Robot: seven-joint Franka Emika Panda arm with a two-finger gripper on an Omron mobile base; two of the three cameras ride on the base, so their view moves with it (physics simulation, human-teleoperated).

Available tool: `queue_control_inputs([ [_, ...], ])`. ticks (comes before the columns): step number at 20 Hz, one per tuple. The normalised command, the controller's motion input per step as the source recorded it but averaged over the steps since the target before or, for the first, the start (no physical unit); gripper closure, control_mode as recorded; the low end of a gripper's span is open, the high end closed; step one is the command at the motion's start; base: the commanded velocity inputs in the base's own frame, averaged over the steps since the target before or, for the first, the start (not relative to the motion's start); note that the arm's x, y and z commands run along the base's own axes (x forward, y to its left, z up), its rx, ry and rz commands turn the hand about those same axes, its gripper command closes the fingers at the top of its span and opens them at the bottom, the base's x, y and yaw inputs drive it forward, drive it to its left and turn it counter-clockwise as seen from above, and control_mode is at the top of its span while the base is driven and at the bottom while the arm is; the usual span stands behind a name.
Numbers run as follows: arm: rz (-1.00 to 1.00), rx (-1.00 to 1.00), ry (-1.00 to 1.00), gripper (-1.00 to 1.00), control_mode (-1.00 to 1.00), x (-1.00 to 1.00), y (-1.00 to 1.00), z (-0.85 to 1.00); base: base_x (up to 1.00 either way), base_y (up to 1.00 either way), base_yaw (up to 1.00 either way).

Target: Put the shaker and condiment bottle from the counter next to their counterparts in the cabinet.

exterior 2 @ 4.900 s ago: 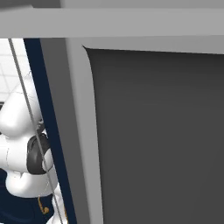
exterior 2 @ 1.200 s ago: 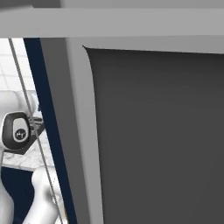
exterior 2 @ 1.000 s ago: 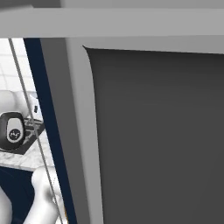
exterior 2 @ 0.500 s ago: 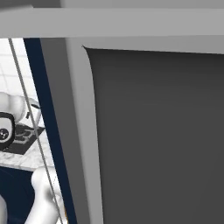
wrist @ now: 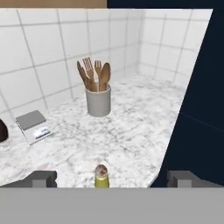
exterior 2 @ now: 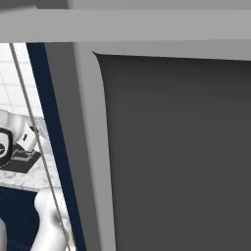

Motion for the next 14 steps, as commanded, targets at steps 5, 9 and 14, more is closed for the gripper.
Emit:
queue_control_inputs([
  [5, -0.10, 0.00, -0.20, -1.00, -1.00, 0.05, 0.00, -0.76, 0.00, 0.00, 0.00],
  [9, -0.01, 0.00, -0.14, -1.00, -1.00, 0.03, -0.17, -0.61, 0.00, 0.00, 0.00],
  [14, 0.00, 0.01, -0.14, -1.00, -1.00, 0.06, -0.39, -0.58, 0.00, 0.00, 0.00],
])
